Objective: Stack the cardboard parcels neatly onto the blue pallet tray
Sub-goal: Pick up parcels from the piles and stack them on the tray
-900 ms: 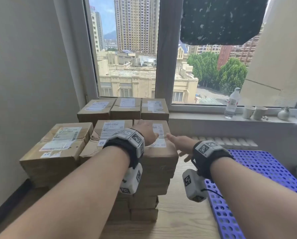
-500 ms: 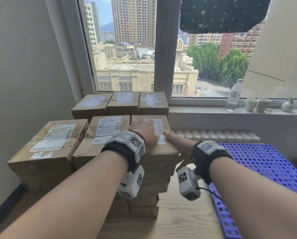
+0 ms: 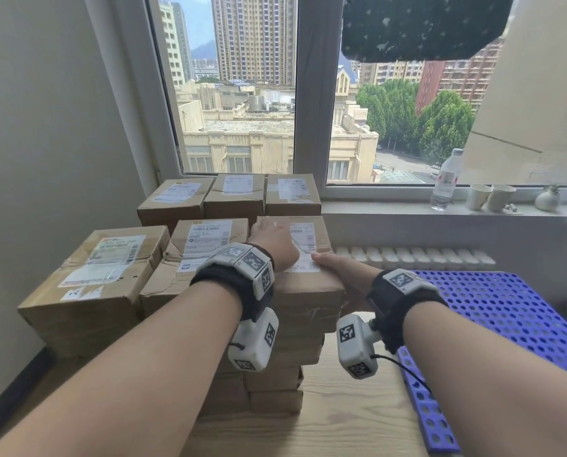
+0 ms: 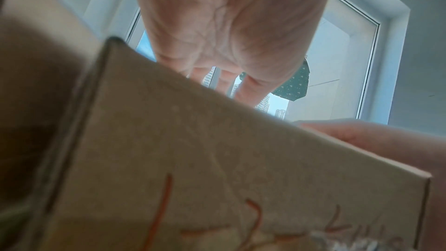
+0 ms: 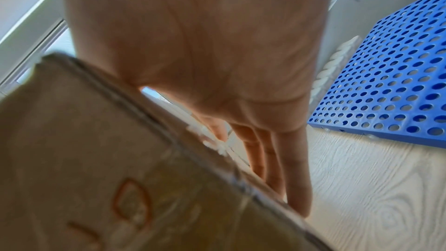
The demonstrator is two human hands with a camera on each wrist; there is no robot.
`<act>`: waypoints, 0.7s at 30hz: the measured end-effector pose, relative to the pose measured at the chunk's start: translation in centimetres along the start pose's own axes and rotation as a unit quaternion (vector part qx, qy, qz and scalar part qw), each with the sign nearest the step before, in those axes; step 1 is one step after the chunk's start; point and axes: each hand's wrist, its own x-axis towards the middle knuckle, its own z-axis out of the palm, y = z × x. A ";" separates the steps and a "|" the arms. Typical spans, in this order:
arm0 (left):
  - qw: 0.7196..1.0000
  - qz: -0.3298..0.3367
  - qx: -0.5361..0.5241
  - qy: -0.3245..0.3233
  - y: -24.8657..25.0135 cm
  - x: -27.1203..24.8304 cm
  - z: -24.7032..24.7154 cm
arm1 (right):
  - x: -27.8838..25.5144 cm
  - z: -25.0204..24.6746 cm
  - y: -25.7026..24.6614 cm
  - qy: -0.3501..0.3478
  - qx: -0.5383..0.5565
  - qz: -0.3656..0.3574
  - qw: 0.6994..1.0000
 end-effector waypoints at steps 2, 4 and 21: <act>0.999 0.000 -0.044 0.025 0.1 0.1 -0.4 | -0.5 -0.8 0.0 0.017 0.021 -0.013 1.000; 0.994 -0.011 -0.097 0.043 0.5 0.3 -0.8 | -1.2 -1.7 -0.3 0.032 0.031 -0.031 0.999; 0.883 -0.032 -0.459 -0.088 6.1 -1.1 3.0 | -9.7 -8.5 3.7 0.047 0.164 -0.171 0.970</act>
